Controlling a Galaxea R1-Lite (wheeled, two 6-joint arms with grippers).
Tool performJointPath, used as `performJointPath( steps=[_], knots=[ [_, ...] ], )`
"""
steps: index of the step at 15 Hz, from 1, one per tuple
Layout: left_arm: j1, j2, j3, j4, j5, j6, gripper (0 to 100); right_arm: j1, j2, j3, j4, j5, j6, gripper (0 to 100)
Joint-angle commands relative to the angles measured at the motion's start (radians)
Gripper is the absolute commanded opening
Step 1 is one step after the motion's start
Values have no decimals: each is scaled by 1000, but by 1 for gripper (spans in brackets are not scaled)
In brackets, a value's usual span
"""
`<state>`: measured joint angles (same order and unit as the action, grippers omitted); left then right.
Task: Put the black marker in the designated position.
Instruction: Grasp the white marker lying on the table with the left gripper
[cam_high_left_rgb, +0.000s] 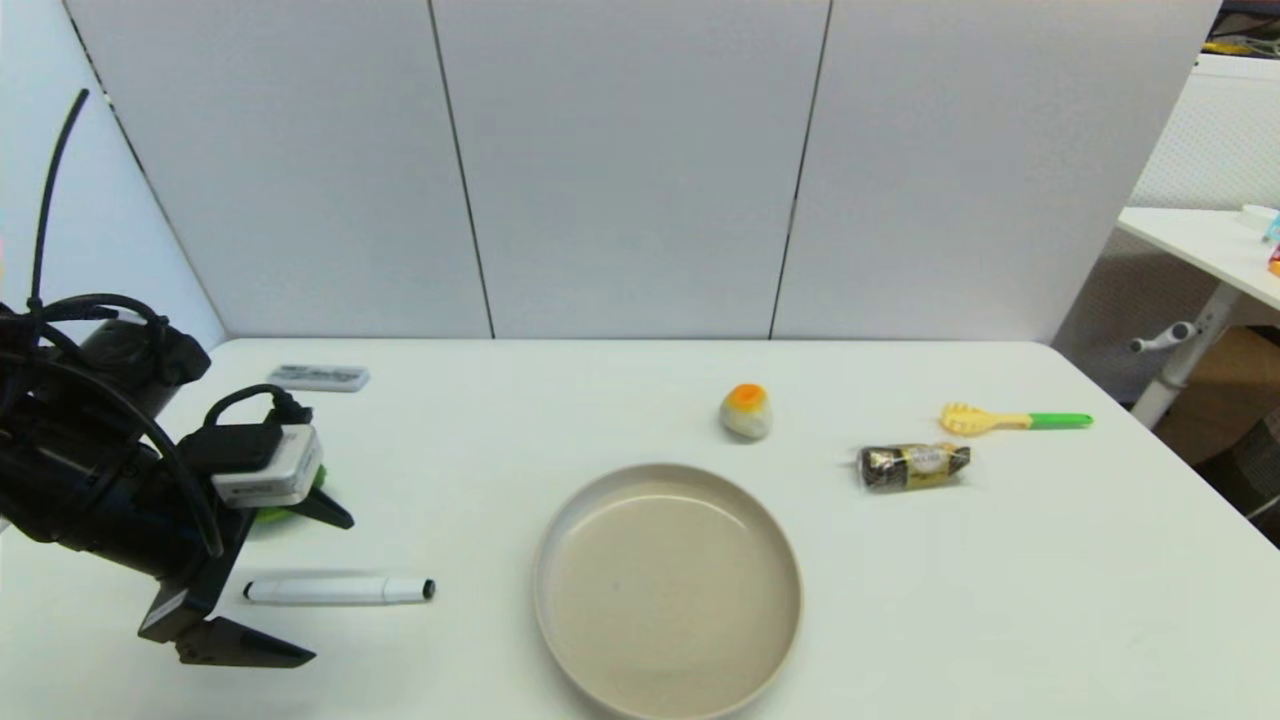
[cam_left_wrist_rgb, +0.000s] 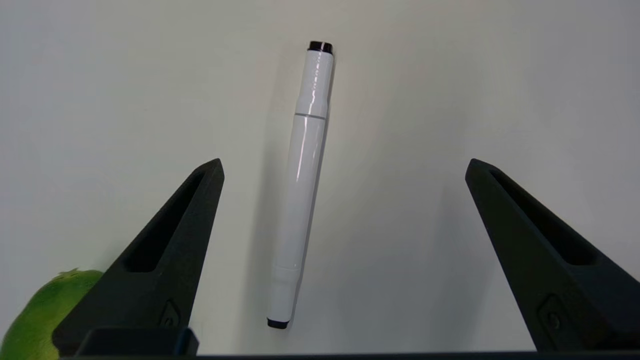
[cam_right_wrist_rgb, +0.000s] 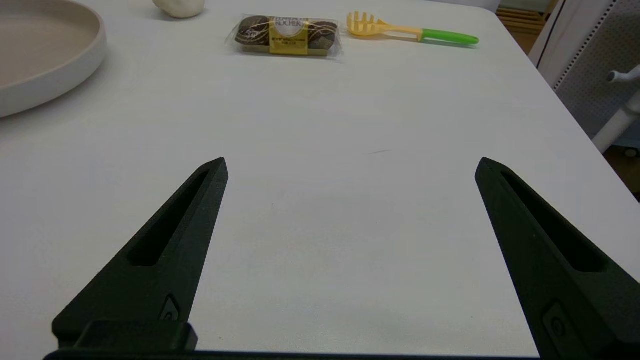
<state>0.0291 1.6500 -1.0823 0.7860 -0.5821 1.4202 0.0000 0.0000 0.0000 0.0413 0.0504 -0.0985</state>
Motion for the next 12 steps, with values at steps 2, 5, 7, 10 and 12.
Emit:
performJointPath(
  steps=[2, 5, 7, 10, 12],
  knots=[
    [2, 94, -16, -5, 4, 14, 100, 0, 2, 0, 0, 0, -1, 100],
    [2, 143, -34, -14, 10, 16, 100, 0, 2, 0, 0, 0, -1, 100],
    [0, 162, -47, -31, 16, 28, 100, 0, 2, 0, 0, 0, -1, 100],
    [-2, 168, -59, -34, 44, 29, 100, 2, 2, 0, 0, 0, -1, 100],
    [-2, 168, -62, -34, 58, 29, 100, 0, 2, 0, 0, 0, -1, 100]
  ],
)
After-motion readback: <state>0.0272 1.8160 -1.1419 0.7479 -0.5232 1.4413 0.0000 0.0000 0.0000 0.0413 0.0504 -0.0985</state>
